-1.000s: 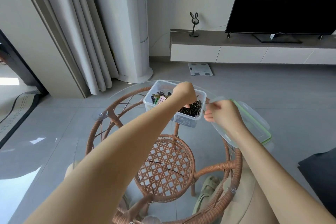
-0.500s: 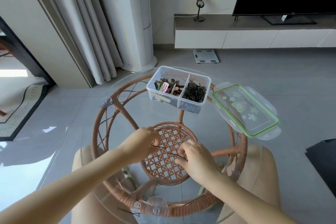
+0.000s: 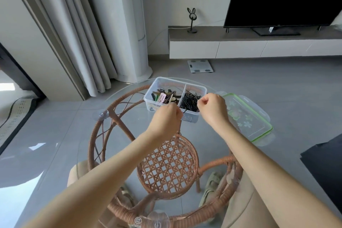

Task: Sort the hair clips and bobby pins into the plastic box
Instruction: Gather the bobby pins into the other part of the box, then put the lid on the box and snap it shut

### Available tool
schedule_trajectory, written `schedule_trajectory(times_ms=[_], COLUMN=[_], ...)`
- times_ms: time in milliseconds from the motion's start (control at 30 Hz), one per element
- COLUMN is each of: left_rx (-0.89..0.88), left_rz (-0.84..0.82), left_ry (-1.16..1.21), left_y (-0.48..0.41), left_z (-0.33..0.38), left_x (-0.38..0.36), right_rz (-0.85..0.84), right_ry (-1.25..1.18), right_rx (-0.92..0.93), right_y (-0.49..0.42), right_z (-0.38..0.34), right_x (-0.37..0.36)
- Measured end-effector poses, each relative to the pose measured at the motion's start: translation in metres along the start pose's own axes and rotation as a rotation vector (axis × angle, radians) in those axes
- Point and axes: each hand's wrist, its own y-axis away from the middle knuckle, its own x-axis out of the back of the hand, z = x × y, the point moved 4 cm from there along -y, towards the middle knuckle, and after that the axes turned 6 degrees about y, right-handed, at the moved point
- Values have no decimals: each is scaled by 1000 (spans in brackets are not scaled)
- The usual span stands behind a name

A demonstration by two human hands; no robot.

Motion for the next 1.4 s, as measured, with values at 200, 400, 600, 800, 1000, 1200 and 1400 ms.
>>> schedule_trajectory(times_ms=[200,400,600,800,1000,1200,1400], left_rx=[63,-296,-319,-410,-509,-5,232], left_rz=[94,-30,46,33,38,323,130], left_ry=[-50,-207,-313,-286,-219,344,923], left_y=[-66,-56,-49,-38,21,40,30], left_z=[9,-19,-47,-41,-36,-44,-60], left_x=[-3,-9,-6,-10,-10,65,81], right_rz=[30,-165,-113,273,763,340,-331], right_ry=[83,672,830,602,217,-261,-461], right_rx=[-48,-38,52,70,130,215,153], right_y=[-17,18,33,30,27,-3,-36], right_z=[20,100,115,91,62,9,-32], right_x=[-6,-10,-25,28,108,114,31])
